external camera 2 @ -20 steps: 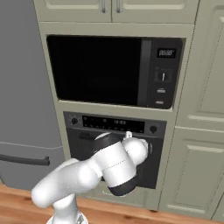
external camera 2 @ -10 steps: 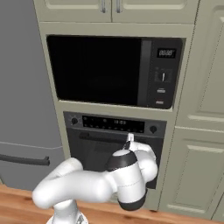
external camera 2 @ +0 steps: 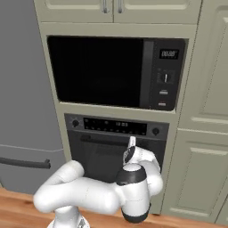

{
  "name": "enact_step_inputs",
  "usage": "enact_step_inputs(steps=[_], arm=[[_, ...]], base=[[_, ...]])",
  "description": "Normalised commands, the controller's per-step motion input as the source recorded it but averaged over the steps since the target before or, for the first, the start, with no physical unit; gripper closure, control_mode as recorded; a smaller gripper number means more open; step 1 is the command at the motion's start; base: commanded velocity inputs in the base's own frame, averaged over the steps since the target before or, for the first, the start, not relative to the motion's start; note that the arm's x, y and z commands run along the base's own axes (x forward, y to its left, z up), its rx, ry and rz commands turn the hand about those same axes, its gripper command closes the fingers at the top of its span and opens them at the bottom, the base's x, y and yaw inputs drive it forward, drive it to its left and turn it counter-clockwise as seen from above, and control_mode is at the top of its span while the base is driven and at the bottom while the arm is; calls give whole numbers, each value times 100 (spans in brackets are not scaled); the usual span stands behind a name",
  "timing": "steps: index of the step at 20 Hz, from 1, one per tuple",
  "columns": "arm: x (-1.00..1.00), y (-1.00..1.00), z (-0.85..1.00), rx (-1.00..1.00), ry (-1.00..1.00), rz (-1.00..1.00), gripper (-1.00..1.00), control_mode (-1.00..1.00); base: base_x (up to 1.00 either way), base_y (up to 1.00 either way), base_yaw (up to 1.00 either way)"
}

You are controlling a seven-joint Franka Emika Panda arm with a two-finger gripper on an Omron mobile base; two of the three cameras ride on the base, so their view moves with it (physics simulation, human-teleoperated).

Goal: Take the baked cake out of the oven and place it on the plate for cooling. Then close the oven door.

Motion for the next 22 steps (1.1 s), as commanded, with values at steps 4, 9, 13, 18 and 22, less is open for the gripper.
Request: enact_step_inputs(steps=[4, 9, 13, 18, 22], arm=[[4, 0, 0, 0, 0, 0, 100, -100], [0, 0, 0, 0, 0, 0, 100, -100], [-32, -12, 0, -1, 0, 0, 100, -100], [-57, -30, 0, -3, 1, 0, 100, -100], [-62, -36, 0, -4, 14, 0, 100, -100]], base=[[0, 0, 0], [0, 0, 0], [0, 0, 0], [0, 0, 0], [0, 0, 0]])
